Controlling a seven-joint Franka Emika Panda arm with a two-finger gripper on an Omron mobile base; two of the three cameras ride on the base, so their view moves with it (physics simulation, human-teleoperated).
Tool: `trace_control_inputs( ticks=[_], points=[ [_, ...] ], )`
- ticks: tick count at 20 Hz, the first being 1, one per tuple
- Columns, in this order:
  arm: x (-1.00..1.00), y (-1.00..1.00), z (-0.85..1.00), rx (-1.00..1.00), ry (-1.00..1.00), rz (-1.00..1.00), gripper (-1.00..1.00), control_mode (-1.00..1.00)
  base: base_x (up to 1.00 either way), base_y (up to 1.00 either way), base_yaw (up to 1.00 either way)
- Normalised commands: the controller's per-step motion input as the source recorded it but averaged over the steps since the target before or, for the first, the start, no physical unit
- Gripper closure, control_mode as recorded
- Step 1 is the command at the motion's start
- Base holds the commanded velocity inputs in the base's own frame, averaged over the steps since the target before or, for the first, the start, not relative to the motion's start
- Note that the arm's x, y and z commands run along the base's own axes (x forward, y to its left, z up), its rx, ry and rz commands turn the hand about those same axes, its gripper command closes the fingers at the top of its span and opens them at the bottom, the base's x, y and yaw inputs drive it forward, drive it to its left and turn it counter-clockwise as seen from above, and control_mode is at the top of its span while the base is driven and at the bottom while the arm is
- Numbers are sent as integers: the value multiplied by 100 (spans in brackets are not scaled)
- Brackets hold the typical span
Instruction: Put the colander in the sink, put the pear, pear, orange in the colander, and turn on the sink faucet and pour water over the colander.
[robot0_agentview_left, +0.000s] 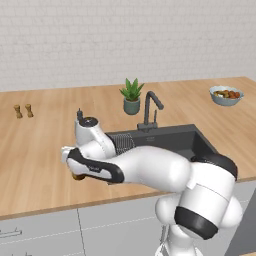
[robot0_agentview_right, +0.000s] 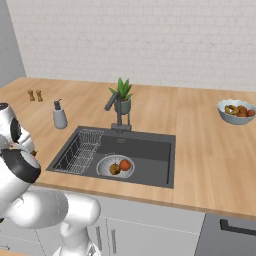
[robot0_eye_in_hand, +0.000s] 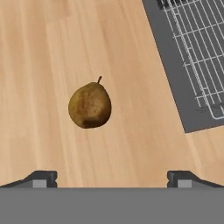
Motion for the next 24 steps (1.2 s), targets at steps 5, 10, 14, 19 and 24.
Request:
trace_control_inputs(
  ticks=[5, 10, 14, 19, 24],
  points=[
    [26, 15, -35, 0, 1, 0, -100, -100, 0, 0, 0],
    [25, 22, -37, 0, 0, 0, -100, -100, 0, 0, 0],
    [7, 21, -37, 0, 0, 0, -100, -100, 0, 0, 0],
    [6, 3, -12, 0, 0, 0, -100, -100, 0, 0, 0],
    [2, -4, 0, 0, 0, -4, -100, -100, 0, 0, 0]
  ],
)
